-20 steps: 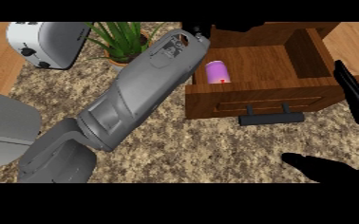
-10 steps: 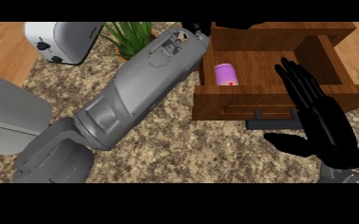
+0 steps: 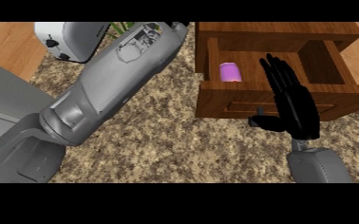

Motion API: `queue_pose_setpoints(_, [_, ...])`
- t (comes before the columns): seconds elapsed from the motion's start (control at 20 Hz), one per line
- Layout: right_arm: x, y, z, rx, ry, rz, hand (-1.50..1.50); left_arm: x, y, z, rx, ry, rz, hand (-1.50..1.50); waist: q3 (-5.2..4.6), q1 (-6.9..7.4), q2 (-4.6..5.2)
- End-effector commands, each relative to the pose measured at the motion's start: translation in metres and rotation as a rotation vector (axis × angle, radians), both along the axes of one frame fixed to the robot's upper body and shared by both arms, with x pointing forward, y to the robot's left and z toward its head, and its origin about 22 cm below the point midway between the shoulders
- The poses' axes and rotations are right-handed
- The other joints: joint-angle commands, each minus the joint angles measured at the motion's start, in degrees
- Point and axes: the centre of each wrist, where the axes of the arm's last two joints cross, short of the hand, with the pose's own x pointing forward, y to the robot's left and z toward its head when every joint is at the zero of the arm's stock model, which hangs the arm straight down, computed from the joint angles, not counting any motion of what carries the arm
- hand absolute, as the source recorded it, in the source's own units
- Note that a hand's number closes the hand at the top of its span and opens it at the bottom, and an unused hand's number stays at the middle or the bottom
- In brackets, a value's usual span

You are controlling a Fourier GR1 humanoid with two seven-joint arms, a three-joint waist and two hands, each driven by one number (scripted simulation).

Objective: Pick up the can, place it into the drawer and close the drawer

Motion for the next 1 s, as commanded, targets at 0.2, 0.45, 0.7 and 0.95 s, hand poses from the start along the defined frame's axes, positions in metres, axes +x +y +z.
queue_pose_setpoints(0.2, [0.038, 0.005, -0.038, -0.047, 0.033, -0.048, -1.50, -0.009, 0.032, -0.002, 0.004, 0.025, 0.000, -1.50, 0.29, 0.95, 0.30])
queue_pose_setpoints(0.45, [0.061, -0.015, -0.048, -0.097, 0.030, -0.107, -1.50, -0.013, 0.048, 0.019, 0.004, 0.016, -0.006, -1.50, 0.35, 2.22, 0.58])
queue_pose_setpoints(0.7, [0.080, -0.011, -0.050, -0.115, -0.043, -0.135, -1.50, -0.015, 0.077, 0.021, 0.011, 0.047, -0.009, -1.50, 0.37, 2.47, 0.81])
queue_pose_setpoints(0.95, [0.102, 0.007, -0.045, -0.100, -0.089, -0.145, -1.50, -0.024, 0.094, 0.010, 0.004, 0.048, 0.008, -1.50, 0.34, 2.39, 0.80])
